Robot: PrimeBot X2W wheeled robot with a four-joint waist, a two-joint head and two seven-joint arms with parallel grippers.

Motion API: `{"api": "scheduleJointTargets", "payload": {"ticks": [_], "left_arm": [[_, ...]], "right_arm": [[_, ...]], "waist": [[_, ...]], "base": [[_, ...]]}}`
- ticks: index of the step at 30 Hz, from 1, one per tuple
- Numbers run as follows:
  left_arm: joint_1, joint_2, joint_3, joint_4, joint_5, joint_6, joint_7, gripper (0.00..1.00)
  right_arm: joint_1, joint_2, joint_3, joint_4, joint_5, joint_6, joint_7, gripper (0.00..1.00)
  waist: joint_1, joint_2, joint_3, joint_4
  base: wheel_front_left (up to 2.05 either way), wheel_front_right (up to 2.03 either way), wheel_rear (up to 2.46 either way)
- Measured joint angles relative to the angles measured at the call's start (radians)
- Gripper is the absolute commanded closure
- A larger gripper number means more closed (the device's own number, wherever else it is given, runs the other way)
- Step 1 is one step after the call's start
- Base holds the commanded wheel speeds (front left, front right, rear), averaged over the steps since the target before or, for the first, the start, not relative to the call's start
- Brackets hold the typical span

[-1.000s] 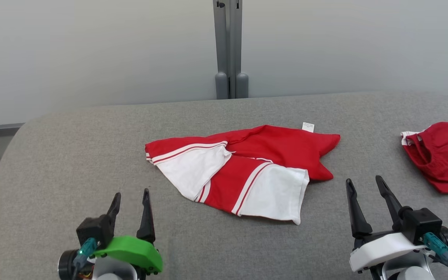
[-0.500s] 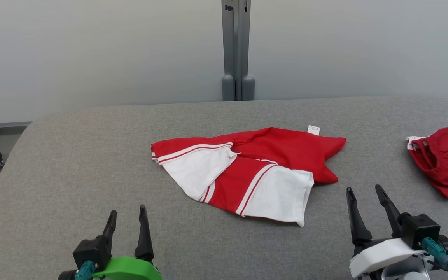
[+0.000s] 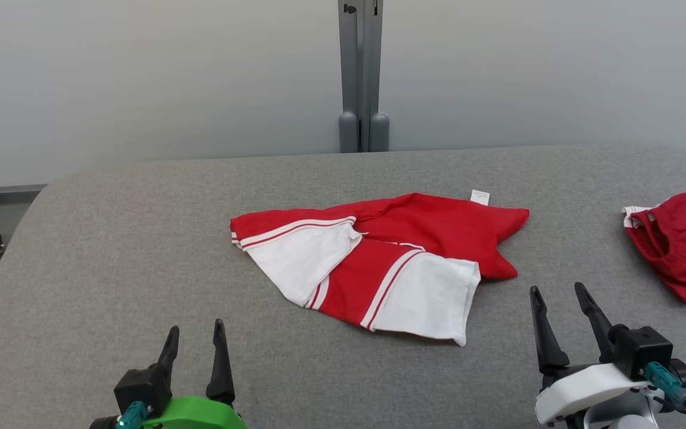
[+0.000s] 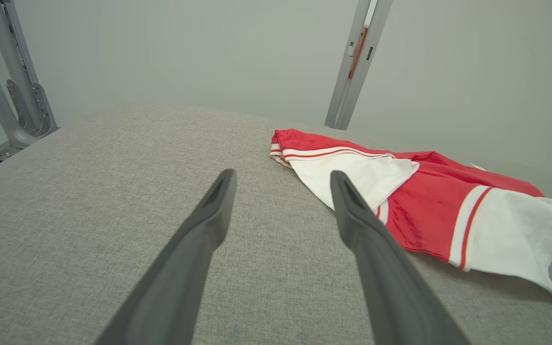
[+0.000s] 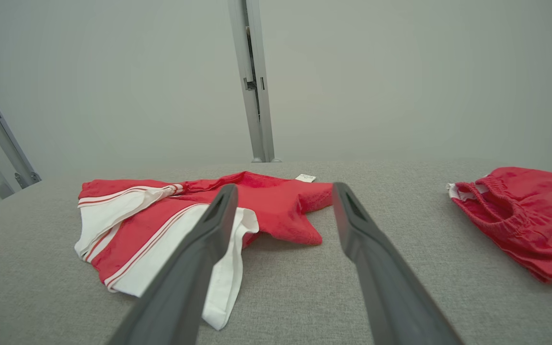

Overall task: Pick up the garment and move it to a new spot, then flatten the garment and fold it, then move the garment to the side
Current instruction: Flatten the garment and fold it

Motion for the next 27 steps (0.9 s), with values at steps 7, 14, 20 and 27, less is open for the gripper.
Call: {"api": "scheduleJointTargets", "payload": {"ticks": [7, 14, 20, 27], "left_arm": [[-0.003, -0.003, 0.004, 0.006, 0.005, -0.009, 0.0, 0.0], [-0.005, -0.006, 0.0, 0.009, 0.013, -0.011, 0.0, 0.0], [-0.022, -0.009, -0.007, 0.019, 0.021, -0.013, 0.0, 0.0], [-0.037, -0.01, -0.012, 0.029, 0.028, -0.017, 0.0, 0.0]], "right_arm": [[-0.001, 0.0, 0.0, 0.005, 0.0, 0.0, 0.0, 0.0], [-0.008, 0.0, 0.026, 0.094, 0.0, 0.0, -0.001, 0.0], [-0.108, 0.001, 0.072, 0.294, 0.002, 0.0, 0.019, 0.0], [-0.216, 0.0, 0.09, 0.523, 0.054, 0.0, 0.03, 0.0]], "waist": [[0.0, 0.0, 0.003, 0.007], [0.0, 0.0, 0.02, 0.027], [0.0, 0.0, 0.048, 0.061], [0.0, 0.0, 0.076, 0.116]], "base": [[0.0, 0.0, 0.0], [0.0, 0.0, 0.0], [0.0, 0.0, 0.0], [0.0, 0.0, 0.0]]}}
